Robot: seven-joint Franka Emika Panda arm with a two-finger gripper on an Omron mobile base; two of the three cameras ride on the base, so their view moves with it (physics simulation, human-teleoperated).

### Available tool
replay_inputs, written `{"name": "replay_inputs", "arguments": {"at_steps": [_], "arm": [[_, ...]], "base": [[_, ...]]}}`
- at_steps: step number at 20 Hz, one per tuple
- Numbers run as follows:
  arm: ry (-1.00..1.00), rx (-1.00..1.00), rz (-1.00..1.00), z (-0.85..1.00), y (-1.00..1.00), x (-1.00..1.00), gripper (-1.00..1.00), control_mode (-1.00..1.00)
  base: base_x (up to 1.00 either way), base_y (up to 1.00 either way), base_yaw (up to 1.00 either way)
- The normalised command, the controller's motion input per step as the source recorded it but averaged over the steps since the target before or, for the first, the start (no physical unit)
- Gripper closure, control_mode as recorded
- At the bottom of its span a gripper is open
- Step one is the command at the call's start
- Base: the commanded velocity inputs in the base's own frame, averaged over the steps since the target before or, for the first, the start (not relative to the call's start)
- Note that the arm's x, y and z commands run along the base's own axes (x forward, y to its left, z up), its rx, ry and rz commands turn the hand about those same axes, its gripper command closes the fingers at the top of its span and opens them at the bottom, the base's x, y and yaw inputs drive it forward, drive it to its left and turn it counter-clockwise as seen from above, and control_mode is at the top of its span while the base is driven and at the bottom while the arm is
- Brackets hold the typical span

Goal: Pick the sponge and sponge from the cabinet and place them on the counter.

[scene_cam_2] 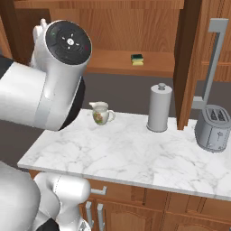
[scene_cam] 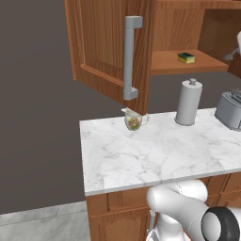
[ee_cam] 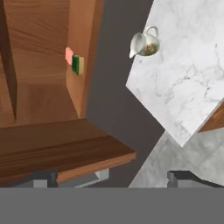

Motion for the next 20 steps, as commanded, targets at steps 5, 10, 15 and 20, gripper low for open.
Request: {"name": "replay_inputs", "arguments": {"at_steps": [5,10,15,20], "arm": [[0.03,0.12,0.16,-0.11,0.05,0.43,-1.0,-1.0],[0.0,0.14,0.11,0.0,0.02,0.31,-1.0,-1.0],[-0.01,0.13,0.05,0.0,0.01,0.16,-1.0,-1.0],[0.0,0.11,0.04,-0.01,0.21,0.15,-1.0,-1.0]], "base": [[0.0,0.0,0.0],[0.0,0.0,0.0],[0.0,0.0,0.0],[0.0,0.0,0.0]]}}
